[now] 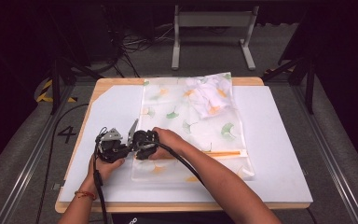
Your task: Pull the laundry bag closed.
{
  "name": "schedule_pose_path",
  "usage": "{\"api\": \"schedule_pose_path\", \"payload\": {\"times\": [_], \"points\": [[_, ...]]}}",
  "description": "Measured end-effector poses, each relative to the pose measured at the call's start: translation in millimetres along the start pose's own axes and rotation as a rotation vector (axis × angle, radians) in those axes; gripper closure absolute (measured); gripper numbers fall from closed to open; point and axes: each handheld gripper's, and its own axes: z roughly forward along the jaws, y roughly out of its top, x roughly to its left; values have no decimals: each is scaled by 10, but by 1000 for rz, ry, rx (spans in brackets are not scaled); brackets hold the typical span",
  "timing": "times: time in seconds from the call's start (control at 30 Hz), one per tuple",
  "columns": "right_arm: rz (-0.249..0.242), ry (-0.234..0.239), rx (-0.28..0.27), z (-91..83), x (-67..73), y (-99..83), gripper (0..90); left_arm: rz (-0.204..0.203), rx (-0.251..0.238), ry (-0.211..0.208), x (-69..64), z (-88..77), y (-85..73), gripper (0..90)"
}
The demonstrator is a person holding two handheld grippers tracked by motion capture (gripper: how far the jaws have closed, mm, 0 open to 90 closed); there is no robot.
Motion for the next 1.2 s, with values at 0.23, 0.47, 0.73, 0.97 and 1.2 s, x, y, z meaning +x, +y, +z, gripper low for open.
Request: {"api": "schedule_pose_path", "payload": {"times": [0.23, 0.47, 0.73, 0.97, 1.2], "points": [[36, -35, 4, -5, 65, -6, 844, -18, 20, 11, -13, 41, 9, 900], [48, -54, -4, -12, 93, -30, 848, -12, 40, -9, 14, 30, 10, 900], [40, -81, -21, -25, 126, -73, 850, -6, 38, -10, 24, 23, 5, 900], [34, -95, -19, -37, 133, -95, 850, -7, 33, -6, 52, 5, -3, 900], [43, -98, -18, -42, 137, -109, 850, 28, 40, 22, 57, -46, -35, 900]]}}
